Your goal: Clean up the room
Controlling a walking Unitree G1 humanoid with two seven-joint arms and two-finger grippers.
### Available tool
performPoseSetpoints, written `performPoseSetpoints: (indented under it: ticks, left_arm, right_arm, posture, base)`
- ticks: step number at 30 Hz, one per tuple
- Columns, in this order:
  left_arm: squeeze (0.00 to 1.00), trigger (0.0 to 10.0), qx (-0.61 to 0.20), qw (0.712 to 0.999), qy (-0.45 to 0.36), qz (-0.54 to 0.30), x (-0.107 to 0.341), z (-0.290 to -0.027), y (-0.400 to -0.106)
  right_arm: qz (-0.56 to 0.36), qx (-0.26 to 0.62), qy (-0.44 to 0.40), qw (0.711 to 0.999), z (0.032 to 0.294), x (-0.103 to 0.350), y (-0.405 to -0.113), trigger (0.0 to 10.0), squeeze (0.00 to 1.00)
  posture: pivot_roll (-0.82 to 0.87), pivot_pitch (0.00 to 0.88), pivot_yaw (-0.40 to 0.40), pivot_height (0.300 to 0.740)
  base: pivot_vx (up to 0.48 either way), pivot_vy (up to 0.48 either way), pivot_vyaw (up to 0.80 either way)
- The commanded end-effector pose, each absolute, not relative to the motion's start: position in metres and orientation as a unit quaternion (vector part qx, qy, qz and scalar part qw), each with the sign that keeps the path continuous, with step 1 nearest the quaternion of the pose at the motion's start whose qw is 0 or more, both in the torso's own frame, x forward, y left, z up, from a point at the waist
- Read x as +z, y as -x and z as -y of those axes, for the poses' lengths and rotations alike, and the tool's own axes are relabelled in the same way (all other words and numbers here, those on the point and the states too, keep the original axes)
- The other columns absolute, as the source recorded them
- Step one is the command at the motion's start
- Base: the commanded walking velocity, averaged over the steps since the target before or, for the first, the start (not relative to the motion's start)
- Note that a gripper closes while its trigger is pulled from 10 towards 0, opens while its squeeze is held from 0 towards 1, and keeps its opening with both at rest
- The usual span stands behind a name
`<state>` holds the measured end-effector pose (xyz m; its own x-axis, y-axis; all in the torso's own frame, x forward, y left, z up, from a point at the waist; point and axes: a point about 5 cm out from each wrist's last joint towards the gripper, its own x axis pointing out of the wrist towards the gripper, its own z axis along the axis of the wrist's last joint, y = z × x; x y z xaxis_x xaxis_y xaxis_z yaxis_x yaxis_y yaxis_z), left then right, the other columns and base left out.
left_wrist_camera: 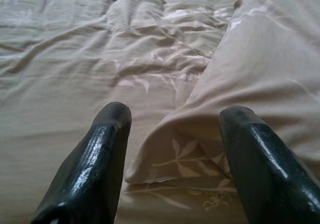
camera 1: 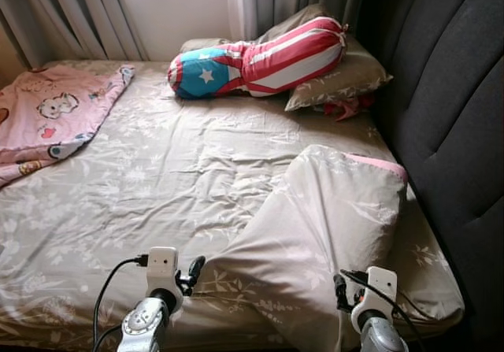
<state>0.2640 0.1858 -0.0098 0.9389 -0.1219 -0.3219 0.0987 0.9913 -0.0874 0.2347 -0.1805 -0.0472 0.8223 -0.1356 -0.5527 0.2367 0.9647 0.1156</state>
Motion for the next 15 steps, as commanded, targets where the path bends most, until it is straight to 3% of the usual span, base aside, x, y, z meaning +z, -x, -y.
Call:
performPoseSetpoints:
  ticks: [1,12,15]
  left_arm:
    - [0.0,10.0,-0.055,0.983,0.037,-0.171,-0.0108,-0.1874,-0.2636]
    - [0.0,10.0,-0.057,0.983,0.038,-0.171,-0.0109,-0.187,-0.2636]
    - [0.0,10.0,-0.057,0.983,0.037,-0.171,-0.0108,-0.187,-0.2638]
  right_arm:
    - [-0.28,-0.094,-0.089,0.951,0.1797,-0.0466,-0.2355,10.0,0.0]
    - [-0.277,-0.088,-0.095,0.952,0.1772,-0.0457,-0.2369,10.0,0.0]
    - [-0.276,-0.087,-0.096,0.952,0.1769,-0.0453,-0.2376,10.0,0.0]
  posture:
    - [0.0,0.043,-0.021,0.673]
    - [0.0,0.038,-0.022,0.673]
    - [0.0,0.036,-0.023,0.673]
  base:
    - [0.0,0.0,0.0]
    - [0.0,0.0,0.0]
    - [0.282,0.0,0.0]
